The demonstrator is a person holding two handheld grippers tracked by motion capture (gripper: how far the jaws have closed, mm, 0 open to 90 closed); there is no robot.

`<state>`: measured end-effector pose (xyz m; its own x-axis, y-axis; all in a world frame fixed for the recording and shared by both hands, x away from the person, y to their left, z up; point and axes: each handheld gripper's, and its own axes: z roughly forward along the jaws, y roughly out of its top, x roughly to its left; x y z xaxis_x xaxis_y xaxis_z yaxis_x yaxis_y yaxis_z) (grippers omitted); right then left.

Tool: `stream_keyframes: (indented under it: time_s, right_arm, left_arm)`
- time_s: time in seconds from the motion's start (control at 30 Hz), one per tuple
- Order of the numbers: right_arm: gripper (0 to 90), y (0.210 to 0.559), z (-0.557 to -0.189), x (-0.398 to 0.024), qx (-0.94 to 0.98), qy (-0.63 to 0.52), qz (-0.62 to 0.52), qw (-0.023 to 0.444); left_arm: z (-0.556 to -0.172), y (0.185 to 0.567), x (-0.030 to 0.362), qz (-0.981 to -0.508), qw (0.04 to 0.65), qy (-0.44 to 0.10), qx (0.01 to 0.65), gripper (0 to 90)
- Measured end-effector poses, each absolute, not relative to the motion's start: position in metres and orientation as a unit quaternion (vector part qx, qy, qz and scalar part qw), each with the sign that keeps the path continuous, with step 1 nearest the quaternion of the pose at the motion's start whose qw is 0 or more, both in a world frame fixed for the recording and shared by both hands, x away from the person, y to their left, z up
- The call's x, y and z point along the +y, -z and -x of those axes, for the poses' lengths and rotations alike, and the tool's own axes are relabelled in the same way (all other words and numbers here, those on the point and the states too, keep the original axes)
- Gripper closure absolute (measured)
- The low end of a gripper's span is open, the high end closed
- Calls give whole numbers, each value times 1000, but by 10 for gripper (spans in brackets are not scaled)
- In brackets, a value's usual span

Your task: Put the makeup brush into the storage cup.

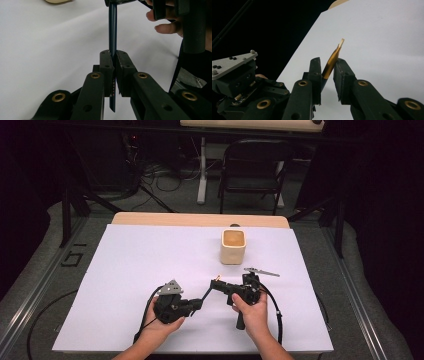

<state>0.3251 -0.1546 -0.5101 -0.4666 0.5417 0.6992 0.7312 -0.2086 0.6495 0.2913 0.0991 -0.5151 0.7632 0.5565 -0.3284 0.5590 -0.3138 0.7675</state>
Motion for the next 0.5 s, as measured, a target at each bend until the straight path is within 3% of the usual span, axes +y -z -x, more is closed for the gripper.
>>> stream_keyframes:
  time_s: [0.5]
  right_arm:
    - [809, 509, -325, -155, -623, 589, 507, 93]
  left_arm:
    - [-292, 517, 97, -814, 470, 1, 341, 843]
